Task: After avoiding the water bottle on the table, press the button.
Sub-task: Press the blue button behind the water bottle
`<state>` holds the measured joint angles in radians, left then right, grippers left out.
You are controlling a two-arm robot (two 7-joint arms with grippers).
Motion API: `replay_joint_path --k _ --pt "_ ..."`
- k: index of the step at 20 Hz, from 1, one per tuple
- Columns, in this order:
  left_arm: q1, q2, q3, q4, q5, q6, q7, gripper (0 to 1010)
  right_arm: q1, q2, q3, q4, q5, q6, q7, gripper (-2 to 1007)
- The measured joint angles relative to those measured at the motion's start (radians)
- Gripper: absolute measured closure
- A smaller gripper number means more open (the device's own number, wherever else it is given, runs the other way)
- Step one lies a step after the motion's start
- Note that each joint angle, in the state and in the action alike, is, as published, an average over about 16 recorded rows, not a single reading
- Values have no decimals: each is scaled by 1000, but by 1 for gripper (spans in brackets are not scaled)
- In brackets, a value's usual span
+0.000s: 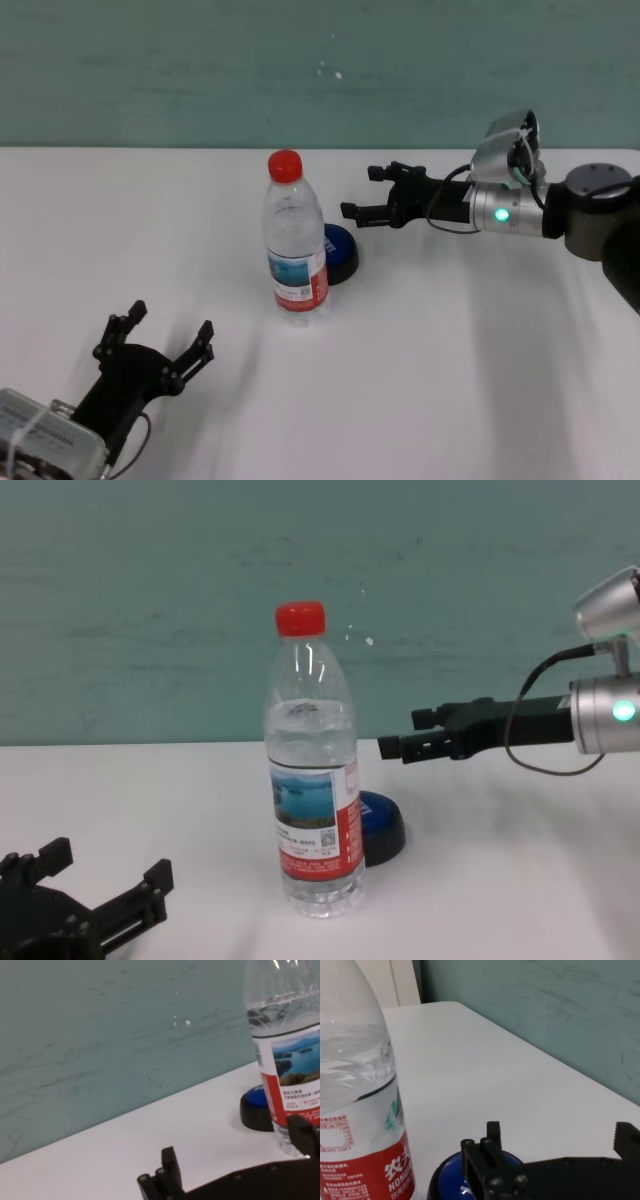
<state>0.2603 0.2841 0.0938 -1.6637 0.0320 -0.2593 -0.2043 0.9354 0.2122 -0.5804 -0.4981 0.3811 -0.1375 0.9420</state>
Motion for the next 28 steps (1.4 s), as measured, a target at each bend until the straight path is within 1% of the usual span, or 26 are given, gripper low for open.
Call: replay_joint_path --k 9,14,17,21,24,28 --pt "0 0 0 0 0 0 0 10 56 -61 14 141 -24 -55 35 1" --pt "0 0 0 0 0 0 0 10 81 -86 25 208 -34 -82 52 1" --pt "0 0 0 0 0 0 0 10 86 -97 32 234 -39 -93 58 1" --pt "0 0 0 0 0 0 0 10 79 -103 43 240 -46 -96 59 1" --pt "0 0 0 0 0 0 0 10 60 -98 53 217 -51 -88 53 1" --pt "0 0 0 0 0 0 0 10 28 -88 66 170 -58 -69 40 1"
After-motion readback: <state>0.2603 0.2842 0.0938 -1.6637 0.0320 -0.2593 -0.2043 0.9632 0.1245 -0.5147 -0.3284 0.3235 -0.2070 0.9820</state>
